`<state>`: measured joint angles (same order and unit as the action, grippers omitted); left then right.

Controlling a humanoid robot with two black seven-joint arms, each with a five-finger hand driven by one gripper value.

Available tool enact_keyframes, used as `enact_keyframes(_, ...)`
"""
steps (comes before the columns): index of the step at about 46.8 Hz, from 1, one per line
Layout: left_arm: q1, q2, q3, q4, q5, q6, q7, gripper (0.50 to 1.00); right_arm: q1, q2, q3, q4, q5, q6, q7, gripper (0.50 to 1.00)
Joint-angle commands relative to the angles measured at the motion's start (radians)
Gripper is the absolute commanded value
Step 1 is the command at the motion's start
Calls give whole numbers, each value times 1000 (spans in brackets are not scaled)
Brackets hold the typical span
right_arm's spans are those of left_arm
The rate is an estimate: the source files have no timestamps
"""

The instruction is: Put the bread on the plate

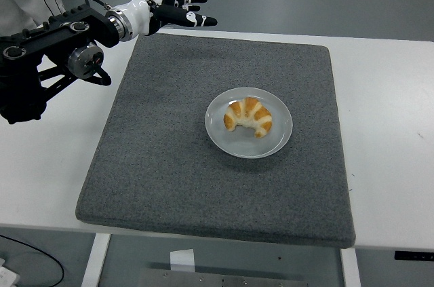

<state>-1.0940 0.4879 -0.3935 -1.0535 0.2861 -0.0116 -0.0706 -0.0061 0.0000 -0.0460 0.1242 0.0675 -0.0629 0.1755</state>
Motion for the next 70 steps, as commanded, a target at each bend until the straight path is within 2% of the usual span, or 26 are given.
enact_keyframes(1,52,1,-86,0,-4,-48,3,1000,0,0,0,0,0,0,1,932)
enact_keyframes(9,129,17,-215,26,-19,-151,14,1000,0,0,0,0,0,0,-1,932)
enact_keyframes(21,129,29,-220,130,-157,-255,20,1000,0,0,0,0,0,0,-1,932)
enact_keyframes(27,128,31,-222,181,-191,-300,57,1000,0,0,0,0,0,0,-1,932)
enact_keyframes(37,123,35,-225,214,-245,-335,90,1000,0,0,0,0,0,0,-1,932)
enact_keyframes(45,118,57,-223,243,-352,-373,114,1000,0,0,0,0,0,0,1,932)
enact_keyframes(70,114,44,-222,316,-380,-383,117,1000,-2,0,6,25,6,3,-1,932)
